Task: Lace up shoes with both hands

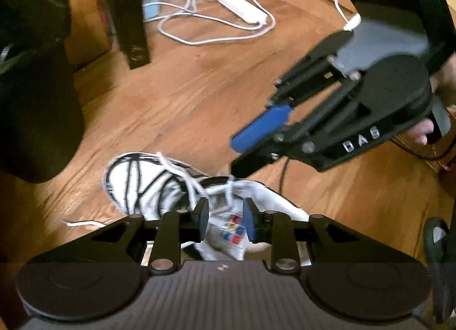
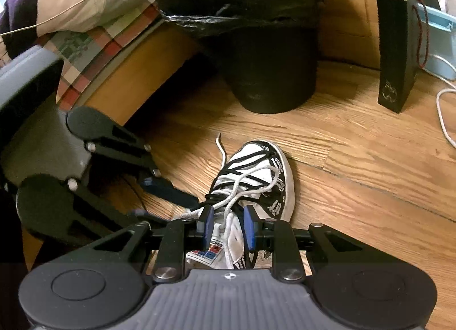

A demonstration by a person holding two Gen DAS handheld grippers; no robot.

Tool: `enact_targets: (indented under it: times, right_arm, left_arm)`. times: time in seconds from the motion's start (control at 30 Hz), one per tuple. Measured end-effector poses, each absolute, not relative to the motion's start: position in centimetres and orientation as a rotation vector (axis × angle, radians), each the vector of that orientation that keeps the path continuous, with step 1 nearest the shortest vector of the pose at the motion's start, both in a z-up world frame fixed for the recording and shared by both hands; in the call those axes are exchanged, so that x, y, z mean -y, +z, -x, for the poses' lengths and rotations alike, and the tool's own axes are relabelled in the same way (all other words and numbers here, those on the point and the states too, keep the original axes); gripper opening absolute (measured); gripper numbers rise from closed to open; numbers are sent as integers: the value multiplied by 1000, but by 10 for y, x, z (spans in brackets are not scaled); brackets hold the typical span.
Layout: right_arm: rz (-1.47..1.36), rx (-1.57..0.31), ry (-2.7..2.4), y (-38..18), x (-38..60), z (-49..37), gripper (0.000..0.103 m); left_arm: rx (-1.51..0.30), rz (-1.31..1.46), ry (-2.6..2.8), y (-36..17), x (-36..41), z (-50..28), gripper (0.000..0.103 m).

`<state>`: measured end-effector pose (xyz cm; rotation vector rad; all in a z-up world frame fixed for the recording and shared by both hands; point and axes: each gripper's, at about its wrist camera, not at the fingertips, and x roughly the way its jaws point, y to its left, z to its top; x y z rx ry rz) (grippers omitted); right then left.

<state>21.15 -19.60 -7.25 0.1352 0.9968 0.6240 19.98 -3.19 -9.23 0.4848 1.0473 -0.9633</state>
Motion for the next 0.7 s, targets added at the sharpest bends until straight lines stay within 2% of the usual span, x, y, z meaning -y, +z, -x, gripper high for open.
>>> enact_targets:
  times: [0.37,0.4,0.47,0.7]
  right_arm:
    - [-148,-999,617,-71,198,-212,27]
    - [-148,-1000,617,-71,198,-212,27]
    - [-151,-999,617,-71,198,-212,27]
    - [-146,-995,630,-69,198,-211,27]
  left_arm:
    - [-1002,-497,-950,-105,36,-193,29]
    - [-1016,-481,-957,-105,35,-194,28]
    - [-1025,-470,-961,-106,34,-195,10]
    - [-1013,-465,-960,-104,34,-196,6]
